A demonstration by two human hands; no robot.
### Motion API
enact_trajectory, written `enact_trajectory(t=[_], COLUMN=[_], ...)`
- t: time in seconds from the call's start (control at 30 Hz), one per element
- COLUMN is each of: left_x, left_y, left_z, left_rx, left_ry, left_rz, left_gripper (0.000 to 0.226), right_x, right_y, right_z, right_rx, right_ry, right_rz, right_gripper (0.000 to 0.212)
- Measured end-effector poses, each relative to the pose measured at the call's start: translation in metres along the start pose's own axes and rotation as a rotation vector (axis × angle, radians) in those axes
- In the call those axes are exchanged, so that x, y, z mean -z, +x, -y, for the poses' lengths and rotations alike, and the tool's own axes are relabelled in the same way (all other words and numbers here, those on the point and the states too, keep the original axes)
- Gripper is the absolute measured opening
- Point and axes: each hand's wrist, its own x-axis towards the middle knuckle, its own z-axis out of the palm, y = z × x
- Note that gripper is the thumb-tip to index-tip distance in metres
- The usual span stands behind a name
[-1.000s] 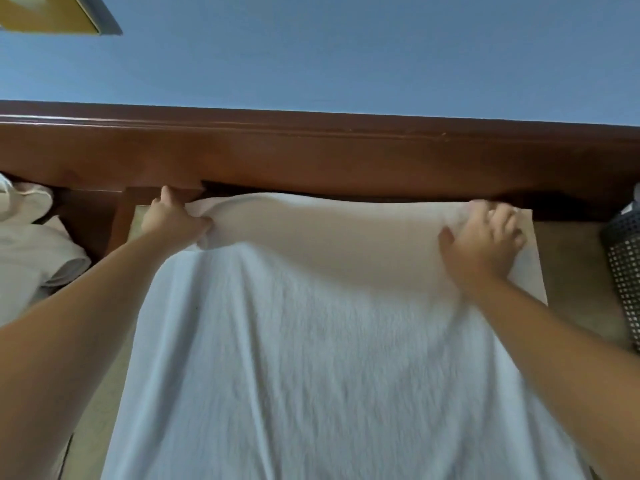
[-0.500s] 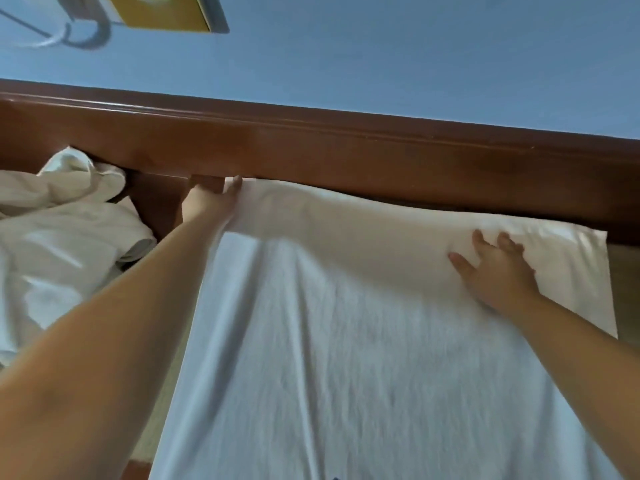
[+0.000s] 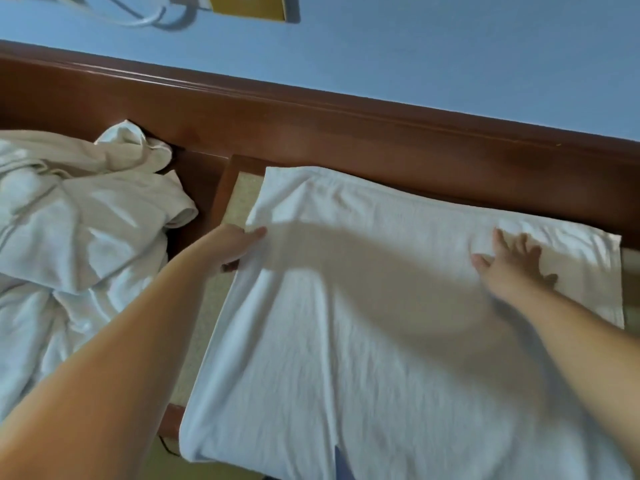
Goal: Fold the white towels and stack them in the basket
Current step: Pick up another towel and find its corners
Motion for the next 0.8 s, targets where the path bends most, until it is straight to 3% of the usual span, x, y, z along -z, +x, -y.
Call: enact_trajectory(t=[0.07,0.13,0.2,0.27,0.37,0.43,0.5,0.57,0.63,0.7,0.8], left_x=[-0.01,-0.023,-0.038,-0.055,-0.078,-0.084,-0.084,-0.078,-0.068,-0.059,-0.051], left_y=[-0.014,-0.026,-0.037,-0.047,-0.045,-0.04,-0.037,-0.027,-0.014,-0.001,0.022], left_z=[0.011,0.014,0.006,0.001,0.003,0.005,0.001,-0.005,-0.016,-0.029,-0.045], left_rx=[-0.107,-0.26,-0.396,-0.543,-0.816,-0.873,-0.793,-0.644,-0.455,-0.224,-0.1], left_ry=[-0.009,0.0,-0.044,0.03,0.274,0.316,0.196,0.057,0.073,0.058,-0.006], left_rz=[0.059,-0.042,-0.145,-0.137,-0.136,-0.094,-0.087,-0.234,-0.391,-0.396,-0.31], left_gripper=[0.037,0.029,0.018,0.016,0.017,0.027,0.042,0.042,0.044,0.046,0.044], right_x=[-0.014,-0.033,-0.047,-0.054,-0.052,-0.049,-0.045,-0.041,-0.036,-0.031,-0.028], right_y=[-0.031,-0.061,-0.085,-0.104,-0.12,-0.119,-0.115,-0.112,-0.109,-0.106,-0.1], right_z=[0.024,0.054,0.089,0.127,0.176,0.197,0.208,0.211,0.214,0.218,0.222], right_rx=[0.029,0.204,0.43,0.585,0.608,0.563,0.545,0.54,0.543,0.542,0.537], right_ry=[0.013,0.039,0.092,0.176,0.353,0.359,0.229,0.113,0.063,0.042,-0.041], right_rz=[-0.155,-0.245,-0.187,-0.066,0.005,0.036,0.098,0.158,0.207,0.244,0.248], right_gripper=[0.064,0.061,0.062,0.062,0.059,0.059,0.061,0.062,0.062,0.065,0.072])
